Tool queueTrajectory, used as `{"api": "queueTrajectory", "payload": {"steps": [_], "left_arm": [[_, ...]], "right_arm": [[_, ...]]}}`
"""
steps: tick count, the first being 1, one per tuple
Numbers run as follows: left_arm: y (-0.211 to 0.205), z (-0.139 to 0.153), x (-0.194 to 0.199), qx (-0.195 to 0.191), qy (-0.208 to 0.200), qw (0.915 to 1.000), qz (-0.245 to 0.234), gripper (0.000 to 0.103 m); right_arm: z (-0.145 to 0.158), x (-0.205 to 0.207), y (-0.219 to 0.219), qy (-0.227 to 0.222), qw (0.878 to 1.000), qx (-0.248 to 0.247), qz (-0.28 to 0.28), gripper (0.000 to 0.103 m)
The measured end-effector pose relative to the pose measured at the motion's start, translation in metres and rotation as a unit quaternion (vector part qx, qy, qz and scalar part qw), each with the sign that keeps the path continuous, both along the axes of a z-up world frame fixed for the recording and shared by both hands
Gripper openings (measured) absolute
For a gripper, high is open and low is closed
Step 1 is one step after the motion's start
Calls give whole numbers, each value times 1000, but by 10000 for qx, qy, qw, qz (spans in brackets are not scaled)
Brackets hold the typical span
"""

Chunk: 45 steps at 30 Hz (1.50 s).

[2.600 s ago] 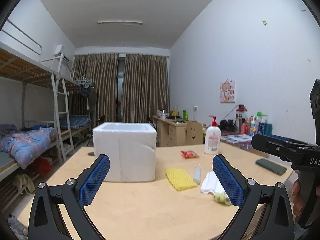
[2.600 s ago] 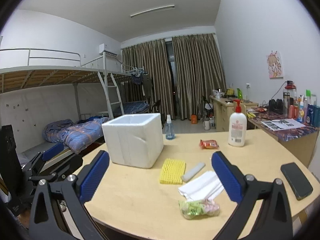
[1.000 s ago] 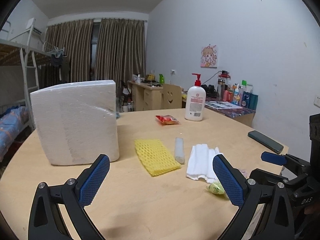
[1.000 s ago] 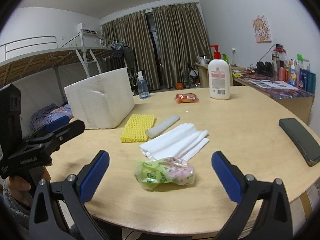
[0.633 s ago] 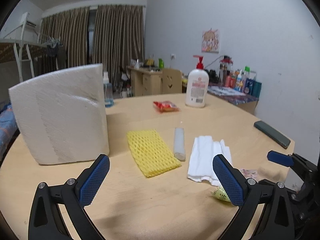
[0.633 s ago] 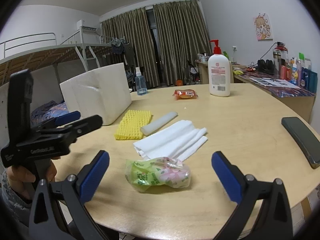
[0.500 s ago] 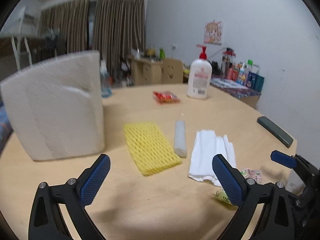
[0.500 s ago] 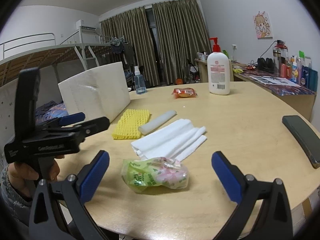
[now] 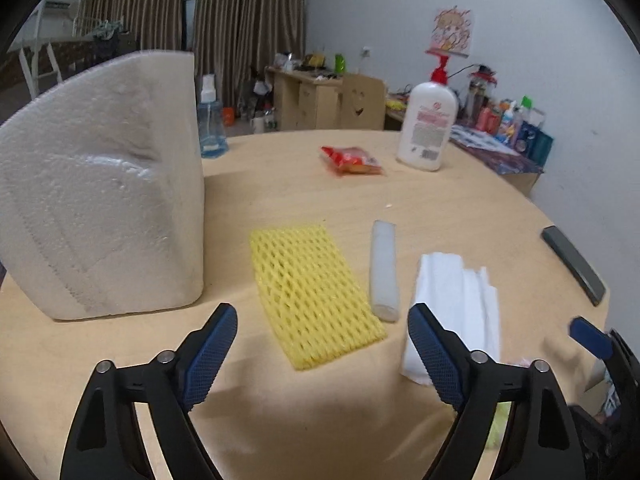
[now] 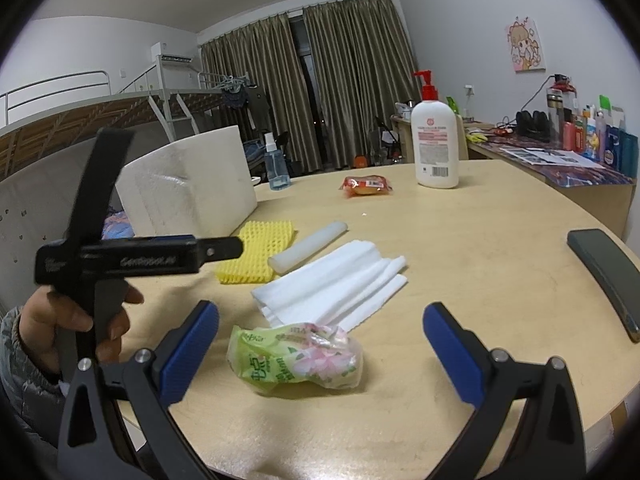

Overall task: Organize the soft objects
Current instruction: 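Reach the left gripper to the yellow foam net and close on it, then close the right gripper on the green plastic bag while the left gripper lifts the net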

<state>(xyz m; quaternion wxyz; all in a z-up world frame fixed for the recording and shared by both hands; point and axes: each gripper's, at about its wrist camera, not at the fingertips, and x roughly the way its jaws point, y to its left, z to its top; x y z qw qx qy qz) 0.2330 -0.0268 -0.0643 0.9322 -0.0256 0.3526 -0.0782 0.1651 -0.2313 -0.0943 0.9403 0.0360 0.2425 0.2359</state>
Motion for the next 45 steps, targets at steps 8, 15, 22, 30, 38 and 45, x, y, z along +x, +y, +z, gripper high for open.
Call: {"api": "queueTrajectory", "payload": {"steps": [8,15,22,30,38,45], "left_arm": [[3,-17,28,-15,550,9984,127,76],[5,-24,37,-145,756,9969,127,73],[5,-24,44,-36,748,9970,175,50],[5,-24,46,-175,743,9971,-36,22],[10,-21,43,-350,652,9973,-31,12],[13,-20,38,-449,604,9971,-58,12]], "right_arm": [[-1,2,-3,30,10000,23,-6,103],[-3,6,-2,96,9999,6,29,103],[-4,7,4,127,9999,-45,72,103],[-4,6,13,177,9995,-216,146,103],[-10,2,31,305,9970,-594,386,103],[-15,2,36,433,9948,-911,158,103]]}}
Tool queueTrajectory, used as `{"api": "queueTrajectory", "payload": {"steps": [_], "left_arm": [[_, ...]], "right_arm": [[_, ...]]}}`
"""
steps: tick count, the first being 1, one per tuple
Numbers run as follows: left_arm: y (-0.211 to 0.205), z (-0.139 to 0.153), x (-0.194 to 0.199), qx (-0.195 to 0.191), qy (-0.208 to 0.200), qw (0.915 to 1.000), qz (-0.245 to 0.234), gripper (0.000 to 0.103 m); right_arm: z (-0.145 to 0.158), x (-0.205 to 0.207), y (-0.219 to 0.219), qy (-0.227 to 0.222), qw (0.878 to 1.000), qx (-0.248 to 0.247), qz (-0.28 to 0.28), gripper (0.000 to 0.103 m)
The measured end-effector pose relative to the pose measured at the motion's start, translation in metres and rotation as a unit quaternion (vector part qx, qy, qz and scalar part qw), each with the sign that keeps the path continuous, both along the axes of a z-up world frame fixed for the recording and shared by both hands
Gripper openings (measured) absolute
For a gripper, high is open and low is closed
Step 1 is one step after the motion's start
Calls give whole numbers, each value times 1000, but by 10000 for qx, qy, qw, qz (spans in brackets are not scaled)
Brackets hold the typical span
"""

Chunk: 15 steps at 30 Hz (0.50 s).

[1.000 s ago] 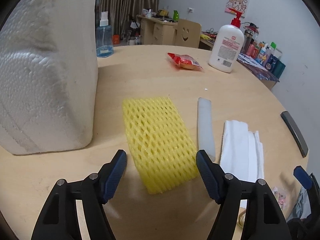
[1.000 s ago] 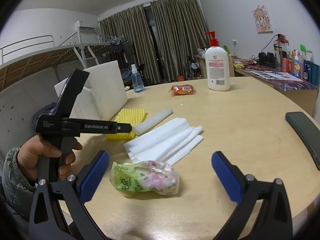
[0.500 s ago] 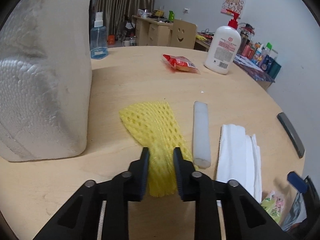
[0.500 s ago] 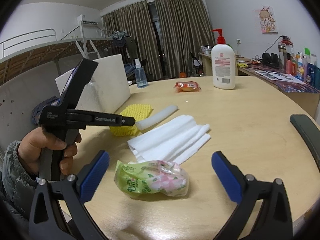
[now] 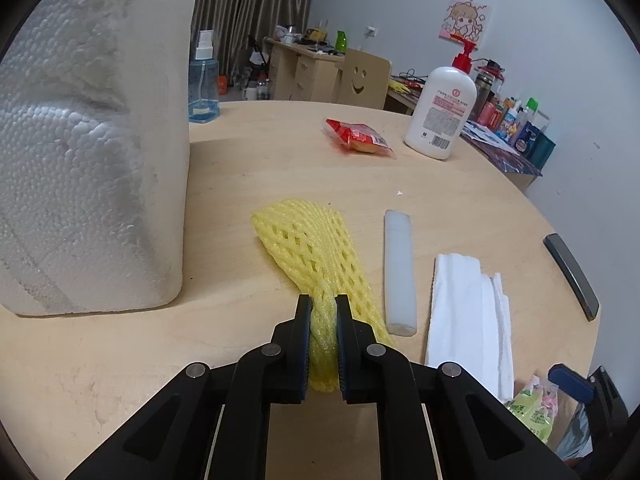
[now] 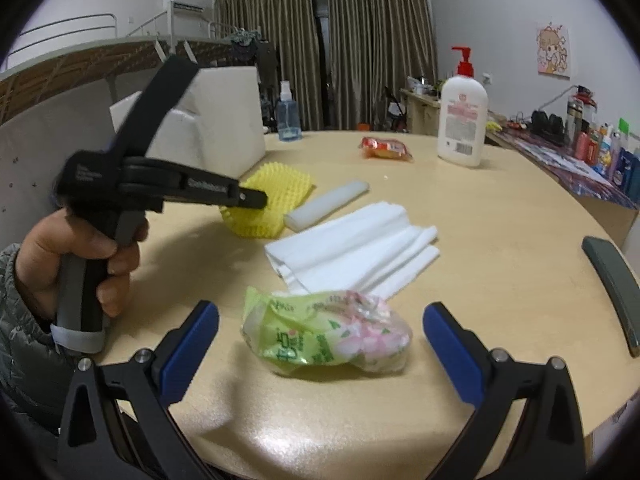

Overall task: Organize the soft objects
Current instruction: 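Close the right gripper on the green plastic bag while the left gripper lifts the net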

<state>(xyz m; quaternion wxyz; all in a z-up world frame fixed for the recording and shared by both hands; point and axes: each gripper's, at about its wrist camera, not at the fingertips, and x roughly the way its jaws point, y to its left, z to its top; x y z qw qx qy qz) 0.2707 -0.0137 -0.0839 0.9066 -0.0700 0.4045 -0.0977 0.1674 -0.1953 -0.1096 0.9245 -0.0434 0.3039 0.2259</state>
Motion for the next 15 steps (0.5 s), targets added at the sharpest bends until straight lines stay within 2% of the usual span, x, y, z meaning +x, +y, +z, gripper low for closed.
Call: {"api": "queueTrajectory", "payload": {"steps": [8,12,15], "left_arm": [[0,2,-4,-45,-70,9999,-60,12],[0,1,-5,-73,-65,9999,-46,12],[-1,2,-6,-74,-81,9999,-65,12]], "right_arm": [[-3,-2,6,61,9996,-199,-197,101],[-5,0,6,133,9993,-206,-270,84],[-7,-1,6,182,9992,-212,-296,80]]}}
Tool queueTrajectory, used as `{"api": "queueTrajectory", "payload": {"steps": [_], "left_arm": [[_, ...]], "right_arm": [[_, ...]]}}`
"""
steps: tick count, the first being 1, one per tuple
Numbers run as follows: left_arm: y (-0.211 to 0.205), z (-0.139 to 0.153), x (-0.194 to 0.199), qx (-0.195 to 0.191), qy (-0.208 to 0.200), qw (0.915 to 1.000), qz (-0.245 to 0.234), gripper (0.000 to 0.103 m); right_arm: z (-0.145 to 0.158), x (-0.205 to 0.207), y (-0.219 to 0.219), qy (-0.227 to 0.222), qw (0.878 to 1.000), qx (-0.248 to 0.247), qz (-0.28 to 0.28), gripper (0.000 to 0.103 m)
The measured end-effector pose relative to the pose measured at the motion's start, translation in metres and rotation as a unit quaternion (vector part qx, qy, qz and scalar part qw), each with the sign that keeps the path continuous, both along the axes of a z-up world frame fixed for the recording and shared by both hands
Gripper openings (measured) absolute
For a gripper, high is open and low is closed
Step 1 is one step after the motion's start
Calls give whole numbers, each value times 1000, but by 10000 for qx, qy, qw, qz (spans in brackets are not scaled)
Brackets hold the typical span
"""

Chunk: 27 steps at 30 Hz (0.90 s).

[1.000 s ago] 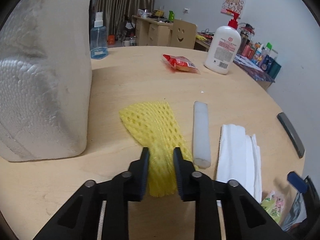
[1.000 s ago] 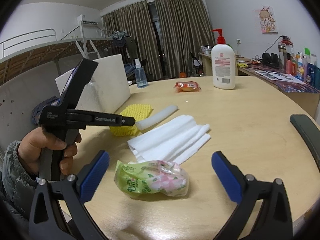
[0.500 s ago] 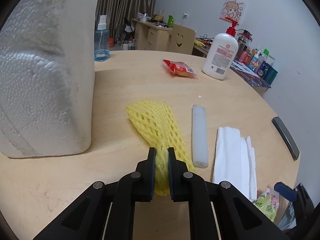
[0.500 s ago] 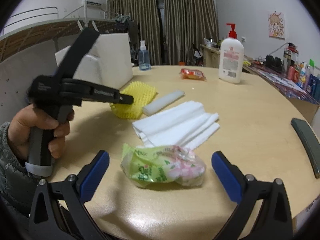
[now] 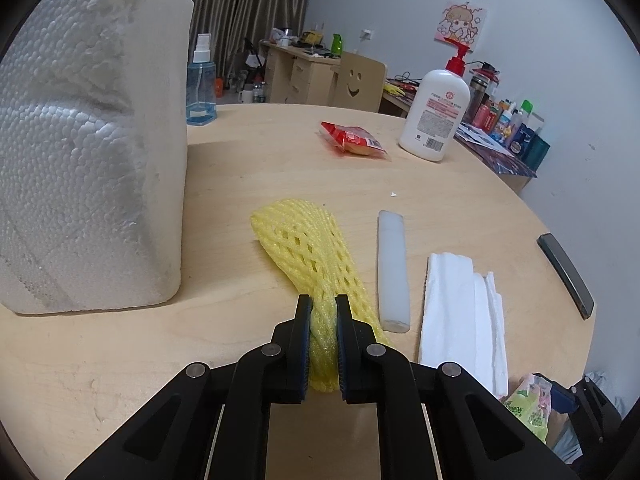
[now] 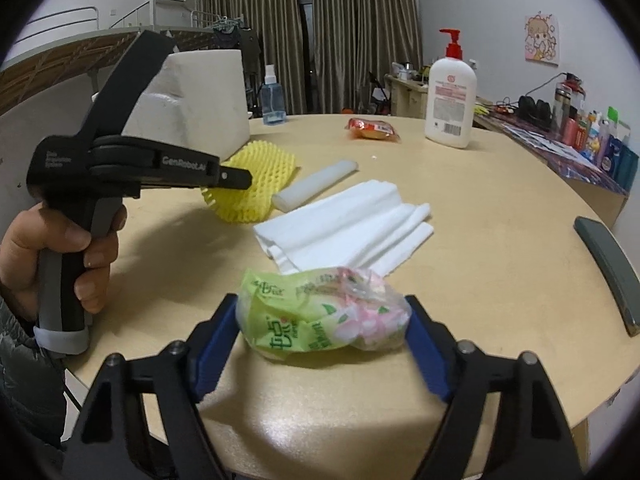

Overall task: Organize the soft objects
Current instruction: 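Close the right gripper on the green plastic bag while the left gripper lifts the net, then carry the yellow net and green bag up over the white foam box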

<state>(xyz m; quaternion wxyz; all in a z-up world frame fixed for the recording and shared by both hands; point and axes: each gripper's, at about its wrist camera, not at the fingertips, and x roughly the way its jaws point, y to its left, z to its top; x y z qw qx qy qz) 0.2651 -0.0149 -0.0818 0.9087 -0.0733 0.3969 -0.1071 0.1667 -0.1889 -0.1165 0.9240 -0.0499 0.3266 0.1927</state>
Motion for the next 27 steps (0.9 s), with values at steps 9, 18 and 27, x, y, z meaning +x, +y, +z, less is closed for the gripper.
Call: {"api": "queueTrajectory", "payload": {"steps": [9,18,27], "left_arm": [[0,2,-3,10,-128,9999,-31,11],[5,24,-23,-101,-643,9978,-151,11],[7,56,-68,149,-1269,9917,-112,11]], "right_arm": [[9,-10,-2,-234,9997,2,-37,75],[28,-17,-10,-593,9978,227,-204,75],[46,-25,-18,-907,9943,523,-218,75]]}}
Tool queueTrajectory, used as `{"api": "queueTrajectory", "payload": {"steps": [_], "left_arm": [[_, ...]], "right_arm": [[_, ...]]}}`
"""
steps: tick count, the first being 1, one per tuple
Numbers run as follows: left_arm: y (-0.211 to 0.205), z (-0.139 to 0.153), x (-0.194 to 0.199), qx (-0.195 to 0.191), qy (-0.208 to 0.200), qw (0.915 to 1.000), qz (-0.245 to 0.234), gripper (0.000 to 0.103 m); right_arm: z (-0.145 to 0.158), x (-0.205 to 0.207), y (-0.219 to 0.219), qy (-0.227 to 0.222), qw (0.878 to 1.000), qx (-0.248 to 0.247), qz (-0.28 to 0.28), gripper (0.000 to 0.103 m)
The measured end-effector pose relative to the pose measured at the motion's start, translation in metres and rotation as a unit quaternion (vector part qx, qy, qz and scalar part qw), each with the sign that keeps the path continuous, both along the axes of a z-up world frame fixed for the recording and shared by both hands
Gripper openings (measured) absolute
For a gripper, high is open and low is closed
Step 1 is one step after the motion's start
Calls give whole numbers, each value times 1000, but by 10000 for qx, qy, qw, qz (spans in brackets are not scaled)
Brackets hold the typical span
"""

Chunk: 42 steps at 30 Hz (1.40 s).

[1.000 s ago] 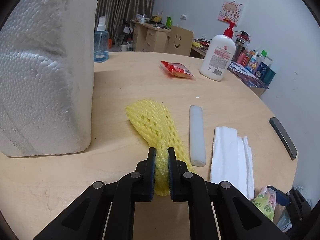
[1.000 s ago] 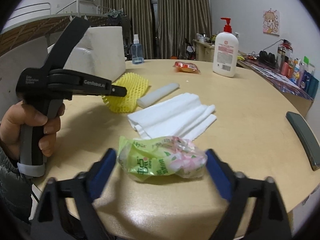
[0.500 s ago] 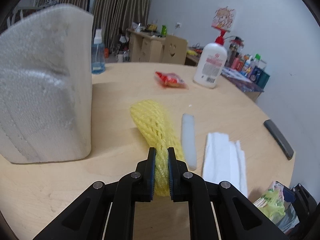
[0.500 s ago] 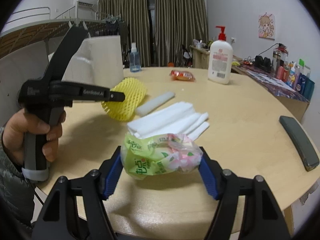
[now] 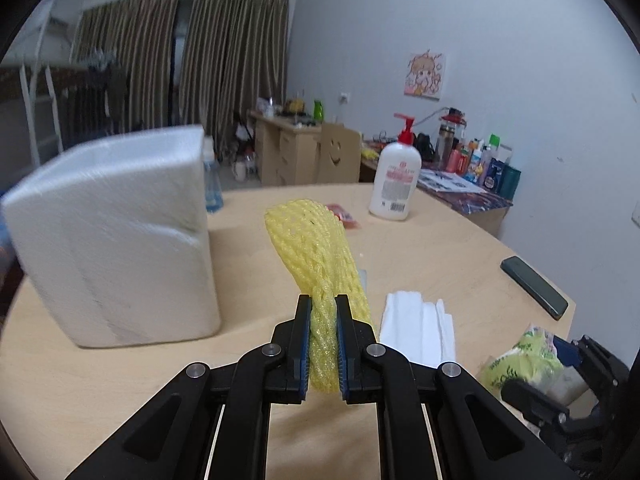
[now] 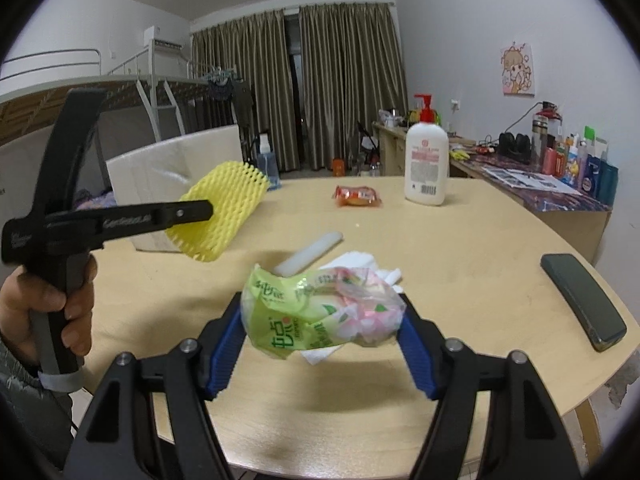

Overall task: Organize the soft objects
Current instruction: 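Carry the yellow net and green bag up over the white foam box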

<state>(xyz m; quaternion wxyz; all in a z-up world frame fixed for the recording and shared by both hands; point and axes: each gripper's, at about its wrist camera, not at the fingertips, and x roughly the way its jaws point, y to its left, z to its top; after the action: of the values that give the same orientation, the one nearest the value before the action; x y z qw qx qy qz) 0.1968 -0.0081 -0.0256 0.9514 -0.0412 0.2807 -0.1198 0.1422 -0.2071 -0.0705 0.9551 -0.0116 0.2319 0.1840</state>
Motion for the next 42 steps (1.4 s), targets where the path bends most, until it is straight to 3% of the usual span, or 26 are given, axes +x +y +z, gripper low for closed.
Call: {"api": "queueTrajectory", "payload": {"steps": [11,24,36,42], "left_arm": [[-1,39,-81,577,-950,9930,391,11],[0,70,-174,845,-1801,9784,566,12],[10,86,-233,923,-2278,9663,772,12],[18,84,-245,897,-2280,9652,910,12]], "right_arm": [[26,-25,-4,-451,9985,296,104,75],[64,-74,-1,-1261,9903,488,333,75],[88,-100,12,-1789,9804,569,595,75],[92,-107,22,-1887,9775,543,773,75]]}}
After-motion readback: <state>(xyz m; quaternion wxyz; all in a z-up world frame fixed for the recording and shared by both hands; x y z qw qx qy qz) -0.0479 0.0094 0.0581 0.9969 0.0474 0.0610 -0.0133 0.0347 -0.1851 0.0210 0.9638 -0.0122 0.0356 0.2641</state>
